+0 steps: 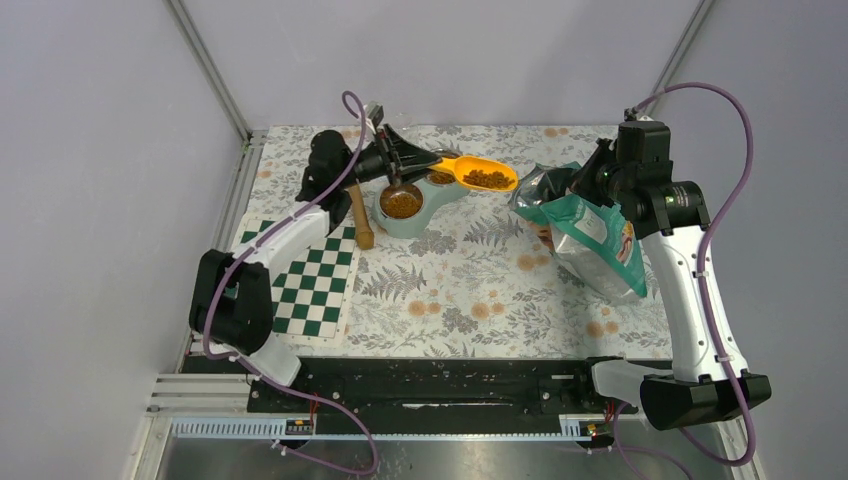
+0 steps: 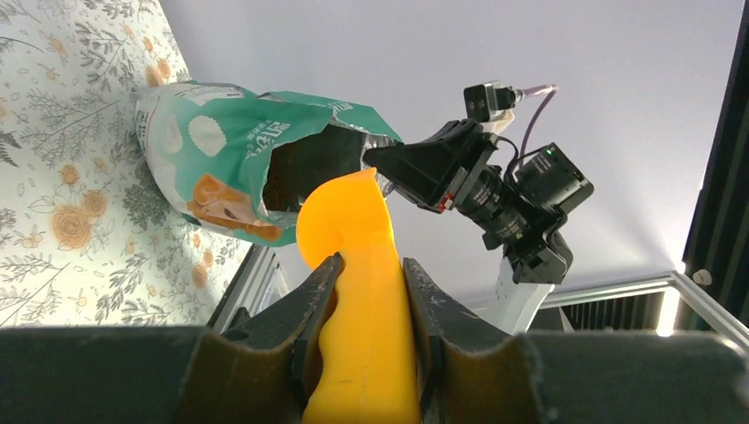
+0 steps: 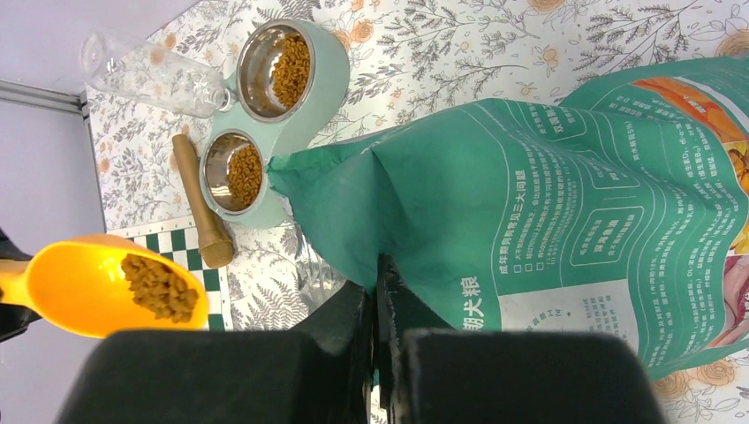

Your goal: Serve the pet food

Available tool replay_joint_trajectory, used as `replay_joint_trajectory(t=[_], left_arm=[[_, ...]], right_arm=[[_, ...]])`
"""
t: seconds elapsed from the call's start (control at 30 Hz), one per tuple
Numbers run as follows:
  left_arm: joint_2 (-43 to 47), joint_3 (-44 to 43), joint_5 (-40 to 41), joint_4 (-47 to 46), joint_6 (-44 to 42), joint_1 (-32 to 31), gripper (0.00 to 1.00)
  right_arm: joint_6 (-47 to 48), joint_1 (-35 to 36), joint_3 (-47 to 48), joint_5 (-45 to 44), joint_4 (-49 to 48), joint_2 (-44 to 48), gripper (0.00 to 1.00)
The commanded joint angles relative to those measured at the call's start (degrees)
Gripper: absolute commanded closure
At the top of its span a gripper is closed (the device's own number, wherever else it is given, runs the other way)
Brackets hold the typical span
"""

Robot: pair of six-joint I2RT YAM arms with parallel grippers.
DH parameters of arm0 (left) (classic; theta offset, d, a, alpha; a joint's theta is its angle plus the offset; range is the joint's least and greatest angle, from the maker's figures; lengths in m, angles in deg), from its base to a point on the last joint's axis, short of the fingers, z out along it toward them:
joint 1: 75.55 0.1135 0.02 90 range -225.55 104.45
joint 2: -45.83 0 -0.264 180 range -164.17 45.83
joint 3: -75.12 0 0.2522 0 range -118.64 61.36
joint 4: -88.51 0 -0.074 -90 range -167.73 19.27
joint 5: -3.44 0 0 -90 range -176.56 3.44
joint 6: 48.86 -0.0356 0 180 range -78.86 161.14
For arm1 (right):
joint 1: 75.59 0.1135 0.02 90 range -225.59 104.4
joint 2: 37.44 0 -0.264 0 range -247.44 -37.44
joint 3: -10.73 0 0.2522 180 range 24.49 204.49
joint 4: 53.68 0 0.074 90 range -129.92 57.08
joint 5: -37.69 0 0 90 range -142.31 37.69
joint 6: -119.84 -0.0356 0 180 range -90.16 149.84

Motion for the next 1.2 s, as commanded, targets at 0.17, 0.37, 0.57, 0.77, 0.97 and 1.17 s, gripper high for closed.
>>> replay_joint_trajectory(t=[0.17, 0.37, 0.57, 0.77, 0.97, 1.17], left_arm=[[9.0, 8.7, -1.7, 0.4, -6.3, 11.2, 1.00], [11.8, 14.1, 2.6, 6.6, -11.2, 18.5, 1.00], [14.8, 15.5, 10.7, 19.5, -20.7, 23.1, 1.00], [14.9, 17.0, 17.3, 20.7, -24.3, 23.4, 1.00], [15.0, 15.0, 24.4, 25.3, -32.3, 21.9, 1.00], [14.8, 9.8, 32.4, 33.0, -41.8, 16.5, 1.00]], right_arm=[[-1.3, -0.4, 3.3, 2.2, -5.4, 2.8, 1.00], [-1.1, -0.3, 3.2, 2.1, -5.4, 2.8, 1.00], [-0.9, -0.3, 3.3, 1.9, -5.5, 2.7, 1.00], [-1.0, -0.3, 3.4, 2.0, -5.4, 2.6, 1.00], [-0.9, -0.4, 3.1, 1.9, -5.4, 2.8, 1.00], [-1.0, -0.4, 3.1, 1.8, -5.4, 2.7, 1.00]])
